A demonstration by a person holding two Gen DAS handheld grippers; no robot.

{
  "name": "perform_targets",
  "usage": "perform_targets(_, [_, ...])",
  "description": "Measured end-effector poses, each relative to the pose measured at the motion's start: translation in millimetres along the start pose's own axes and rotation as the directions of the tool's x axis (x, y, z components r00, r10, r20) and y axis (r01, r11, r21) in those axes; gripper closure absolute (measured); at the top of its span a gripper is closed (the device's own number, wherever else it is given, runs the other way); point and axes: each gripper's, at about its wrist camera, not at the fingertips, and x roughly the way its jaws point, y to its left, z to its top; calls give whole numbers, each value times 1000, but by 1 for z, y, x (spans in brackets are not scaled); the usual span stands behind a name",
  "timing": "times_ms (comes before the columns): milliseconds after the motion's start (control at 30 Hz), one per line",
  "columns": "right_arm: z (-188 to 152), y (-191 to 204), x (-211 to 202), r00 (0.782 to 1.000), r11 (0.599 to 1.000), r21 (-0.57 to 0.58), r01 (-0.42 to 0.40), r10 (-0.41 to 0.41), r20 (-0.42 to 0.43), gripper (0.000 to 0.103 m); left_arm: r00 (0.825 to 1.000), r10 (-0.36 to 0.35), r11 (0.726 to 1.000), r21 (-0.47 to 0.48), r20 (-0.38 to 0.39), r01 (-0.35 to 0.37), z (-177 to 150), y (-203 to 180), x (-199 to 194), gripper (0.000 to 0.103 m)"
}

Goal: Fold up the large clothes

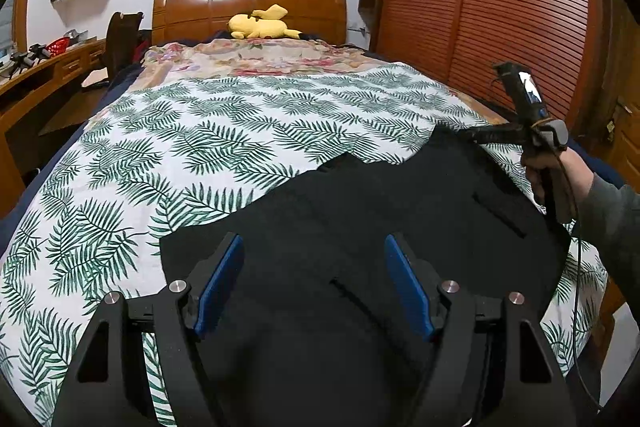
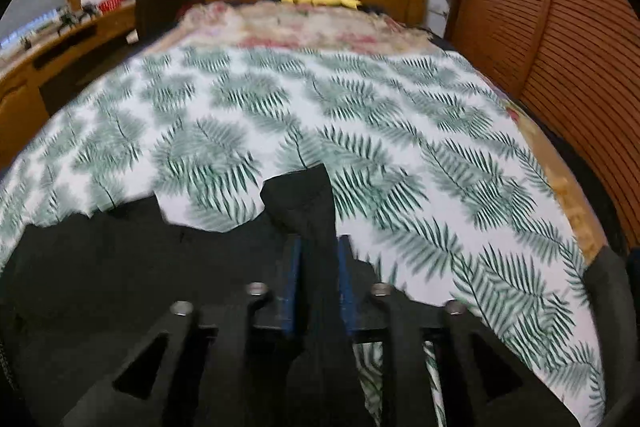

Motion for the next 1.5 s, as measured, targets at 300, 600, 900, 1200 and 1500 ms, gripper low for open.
perform_targets(300, [-52, -13, -58, 991, 991, -34, -129, 128, -32, 53, 1000, -29, 999, 39, -4, 29, -4, -28, -8, 29])
perform_targets(600, [-114, -14, -132, 971, 967, -84, -240, 238, -37, 53, 999, -53, 994, 90, -12, 54, -14, -65, -22, 29])
perform_targets(900, [-140, -29, -160, 979, 977, -70, -202, 201, -24, 53, 997, -63, 994, 90, -44, 67, -41, -86, -30, 29])
perform_targets(1200, [-178, -39, -130, 972, 980, -13, -201, 198, -129, 53, 993, -98, 993, 62, -67, 103, -60, -89, -34, 29])
perform_targets(1500, [-156, -9, -169, 987, 986, -58, -159, 158, -17, 53, 990, -63, 994, 75, -126, 73, -72, -88, -19, 29])
